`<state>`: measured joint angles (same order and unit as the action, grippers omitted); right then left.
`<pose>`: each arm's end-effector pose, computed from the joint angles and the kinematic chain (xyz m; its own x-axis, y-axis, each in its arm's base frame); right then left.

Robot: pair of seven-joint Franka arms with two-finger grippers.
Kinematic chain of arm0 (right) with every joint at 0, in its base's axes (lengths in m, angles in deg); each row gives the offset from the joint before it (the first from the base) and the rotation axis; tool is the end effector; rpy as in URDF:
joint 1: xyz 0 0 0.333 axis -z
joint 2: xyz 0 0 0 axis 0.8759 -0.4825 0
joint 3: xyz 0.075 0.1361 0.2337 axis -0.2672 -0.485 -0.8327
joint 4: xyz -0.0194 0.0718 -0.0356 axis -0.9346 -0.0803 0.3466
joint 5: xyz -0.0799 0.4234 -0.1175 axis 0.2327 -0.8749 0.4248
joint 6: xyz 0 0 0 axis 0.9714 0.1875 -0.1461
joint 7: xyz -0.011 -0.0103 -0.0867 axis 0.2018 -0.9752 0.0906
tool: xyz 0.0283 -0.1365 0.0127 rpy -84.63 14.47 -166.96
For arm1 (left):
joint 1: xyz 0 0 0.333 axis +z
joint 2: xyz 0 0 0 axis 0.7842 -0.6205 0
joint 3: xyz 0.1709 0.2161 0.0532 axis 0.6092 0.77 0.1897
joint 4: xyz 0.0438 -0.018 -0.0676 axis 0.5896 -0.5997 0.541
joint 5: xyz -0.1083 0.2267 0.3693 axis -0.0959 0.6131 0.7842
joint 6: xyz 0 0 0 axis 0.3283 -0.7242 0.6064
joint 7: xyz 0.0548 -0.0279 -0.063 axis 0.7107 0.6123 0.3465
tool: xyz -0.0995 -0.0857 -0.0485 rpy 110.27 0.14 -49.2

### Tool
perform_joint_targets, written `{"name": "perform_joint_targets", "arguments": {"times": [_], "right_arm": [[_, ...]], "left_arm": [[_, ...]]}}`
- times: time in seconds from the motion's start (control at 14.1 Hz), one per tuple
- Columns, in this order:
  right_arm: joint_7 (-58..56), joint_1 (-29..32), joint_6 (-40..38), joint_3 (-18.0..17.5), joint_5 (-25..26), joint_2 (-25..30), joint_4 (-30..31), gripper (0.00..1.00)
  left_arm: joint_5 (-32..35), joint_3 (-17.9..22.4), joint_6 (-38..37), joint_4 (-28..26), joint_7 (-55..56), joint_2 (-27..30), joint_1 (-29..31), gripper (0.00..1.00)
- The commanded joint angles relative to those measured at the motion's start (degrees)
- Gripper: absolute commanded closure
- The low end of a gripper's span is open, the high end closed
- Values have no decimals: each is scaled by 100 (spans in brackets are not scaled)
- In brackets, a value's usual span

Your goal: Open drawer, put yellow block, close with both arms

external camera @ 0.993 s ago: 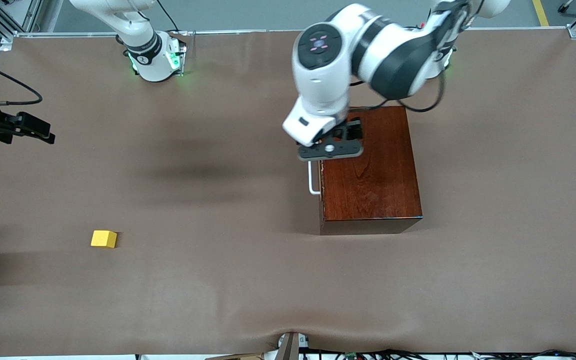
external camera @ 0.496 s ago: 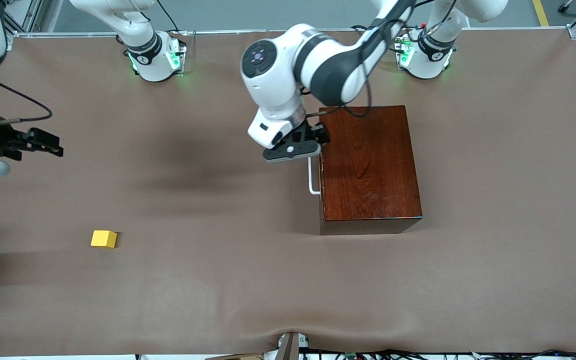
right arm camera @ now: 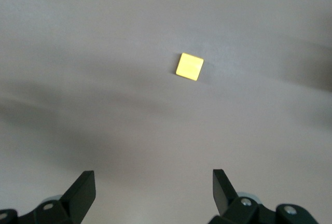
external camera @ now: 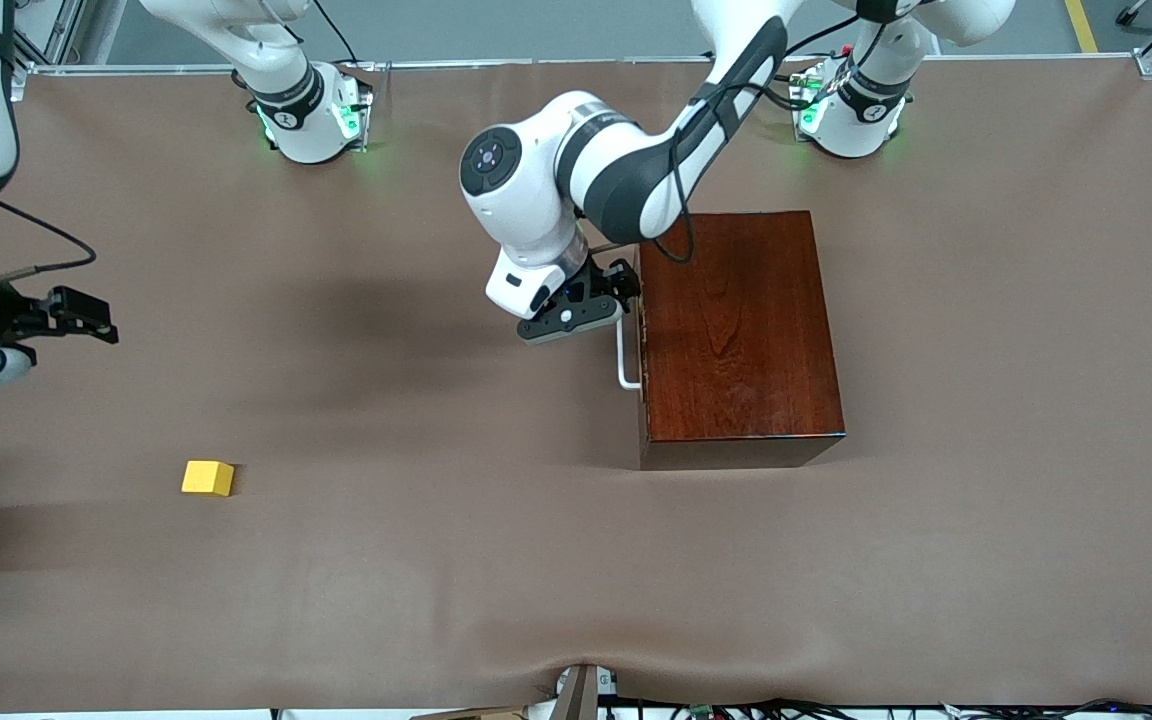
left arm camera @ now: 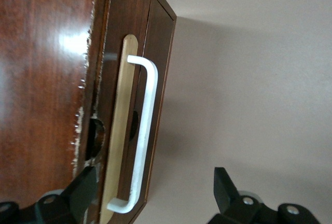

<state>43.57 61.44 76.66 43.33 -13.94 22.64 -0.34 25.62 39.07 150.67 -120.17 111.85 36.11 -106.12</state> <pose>0.6586 -0.0518 0.4521 0.9465 0.3183 -0.0539 0.3176 -0.9480 -0.0202 0.4993 -0.5664 0.2801 0.9810 0.1700 0.0932 0.1893 -0.9442 -0.2696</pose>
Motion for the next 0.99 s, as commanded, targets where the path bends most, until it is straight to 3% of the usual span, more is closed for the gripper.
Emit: {"name": "perform_joint_targets", "arguments": {"times": [0.0,0.64,0.92], "right_arm": [[-430,59,221,-71,80,-176,-24,0],[-563,-64,1679,-80,194,-387,907,0],[-511,-11,2163,-80,203,-667,1005,0]], "left_arm": [[138,114,37,208,345,-266,-99,0],[155,122,125,164,540,-599,-73,0],[147,114,379,164,216,-635,-64,0]]}}
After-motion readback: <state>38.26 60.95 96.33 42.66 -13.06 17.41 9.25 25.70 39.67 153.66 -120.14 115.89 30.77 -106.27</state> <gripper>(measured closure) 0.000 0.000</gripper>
